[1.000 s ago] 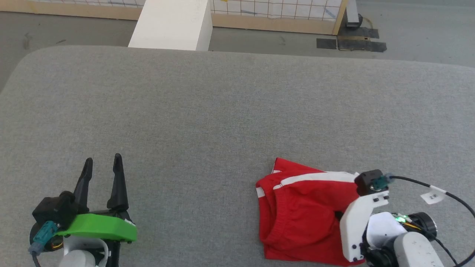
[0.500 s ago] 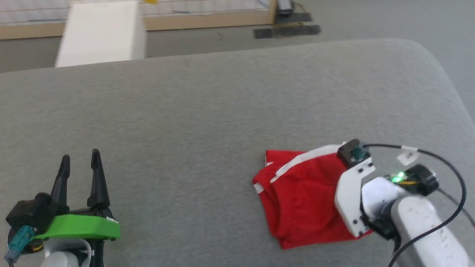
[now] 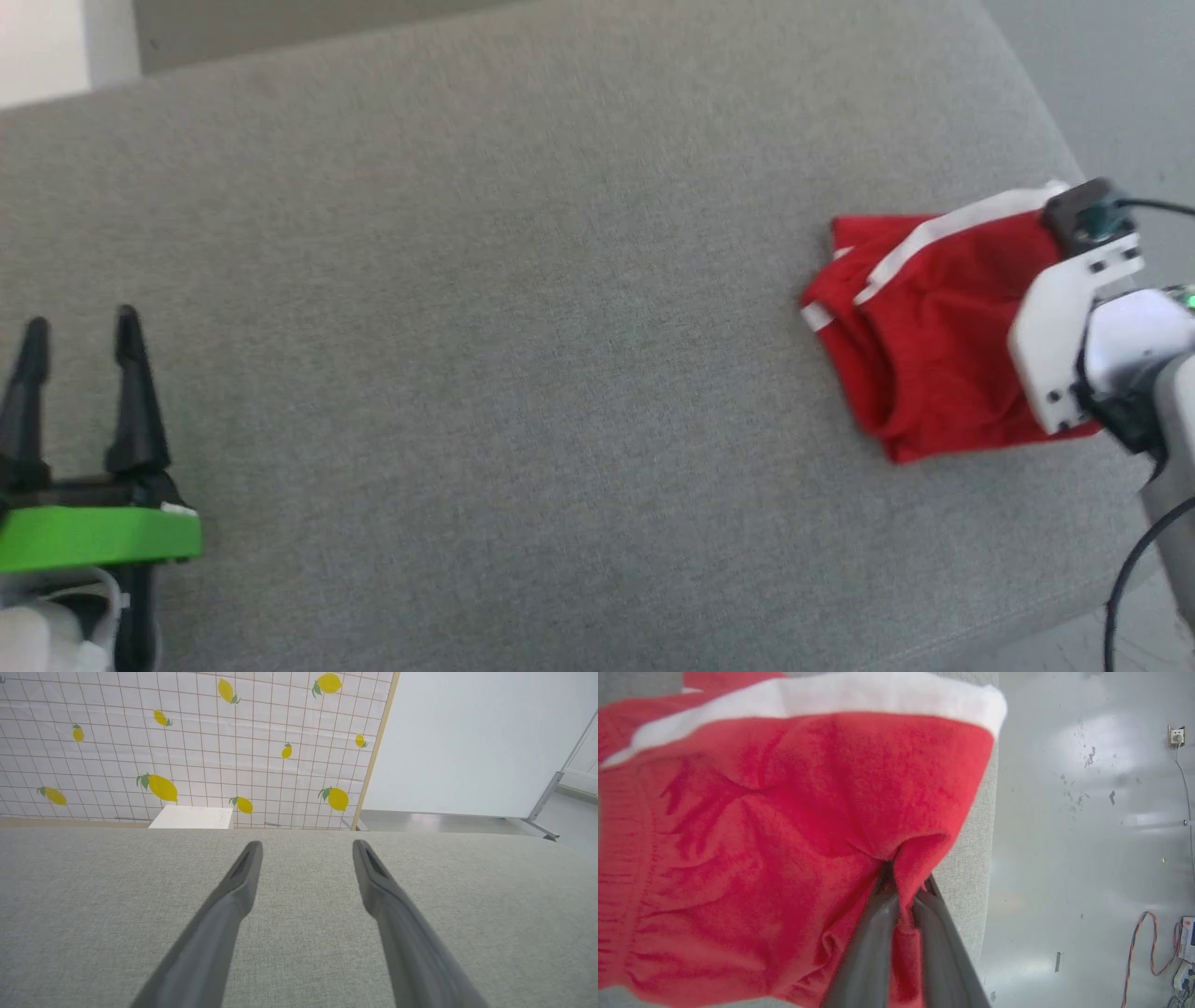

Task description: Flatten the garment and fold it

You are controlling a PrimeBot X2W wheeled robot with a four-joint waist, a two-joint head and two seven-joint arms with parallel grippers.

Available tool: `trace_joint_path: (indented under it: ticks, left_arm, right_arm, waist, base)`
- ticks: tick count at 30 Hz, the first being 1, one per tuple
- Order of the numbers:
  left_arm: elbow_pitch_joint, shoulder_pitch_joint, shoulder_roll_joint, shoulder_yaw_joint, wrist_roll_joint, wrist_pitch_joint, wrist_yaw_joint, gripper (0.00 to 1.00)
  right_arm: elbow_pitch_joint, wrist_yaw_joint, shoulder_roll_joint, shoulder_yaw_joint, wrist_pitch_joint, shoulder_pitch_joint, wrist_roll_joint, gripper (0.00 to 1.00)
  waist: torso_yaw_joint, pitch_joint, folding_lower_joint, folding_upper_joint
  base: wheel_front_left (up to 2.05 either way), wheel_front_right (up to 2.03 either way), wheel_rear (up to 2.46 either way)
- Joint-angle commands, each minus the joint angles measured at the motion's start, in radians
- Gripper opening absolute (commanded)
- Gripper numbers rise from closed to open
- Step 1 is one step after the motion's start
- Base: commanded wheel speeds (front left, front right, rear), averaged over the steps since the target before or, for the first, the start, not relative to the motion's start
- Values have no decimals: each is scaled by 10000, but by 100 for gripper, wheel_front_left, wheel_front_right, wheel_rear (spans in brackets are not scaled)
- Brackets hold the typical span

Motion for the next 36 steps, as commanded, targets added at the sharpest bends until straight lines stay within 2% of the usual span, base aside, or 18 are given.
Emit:
trace_joint_path:
  ticks: [1, 6, 12, 13, 14, 20, 24, 29, 31, 36]
  left_arm:
    - [-192, -87, 190, 129, -91, 84, -42, 100]
    - [-804, -53, 545, 376, -168, 382, -24, 100]
    - [-1182, 99, 785, 524, -225, 671, 10, 100]
    - [-1227, 128, 815, 536, -242, 705, 9, 100]
    - [-1266, 161, 840, 555, -254, 731, 13, 100]
    - [-1261, 302, 832, 514, -292, 770, 48, 100]
    - [-1035, 293, 630, 303, -282, 639, 99, 100]
    - [-551, 294, 323, 36, -224, 392, 187, 100]
    - [-351, 317, 240, -63, -121, 295, 243, 100]
    - [99, 244, -99, -294, 46, 115, 495, 100]
  right_arm:
    - [21, -17, -52, -231, -64, -224, -157, 0]
    - [54, -17, -116, -1290, -110, -528, -683, 0]
    - [123, -17, 250, -2717, -621, -803, -1370, 0]
    - [177, -17, 319, -2955, -779, -852, -1507, 15]
    - [247, -17, 380, -3111, -915, -893, -1620, 100]
    - [454, -17, 397, -3504, -2099, -1134, -2143, 100]
    - [477, -17, 340, -3497, -2855, -1233, -2057, 100]
    - [-18, -17, 445, -3313, -4054, -1337, -1289, 100]
    - [-433, -17, 457, -2899, -4742, -1355, -860, 100]
    - [-1635, -17, 1101, -2462, -6371, -1223, 267, 100]
  waist:
    - [-498, 1284, 0, 92]
    - [-464, 1853, 0, 92]
    - [-303, 2127, 0, 92]
    - [-263, 2142, 0, 92]
    - [-239, 2143, 0, 92]
    - [-71, 1837, 0, 92]
    - [88, 1296, 0, 92]
    - [338, 382, 0, 92]
    - [467, -12, 0, 92]
    - [980, -1016, 0, 92]
  base:
    - [0, 0, 0]
    - [0, 0, 0]
    - [0, 0, 0]
    - [0, 0, 0]
    - [0, 0, 0]
    - [0, 0, 0]
    - [0, 0, 0]
    - [0, 0, 0]
    - [0, 0, 0]
    - [0, 0, 0]
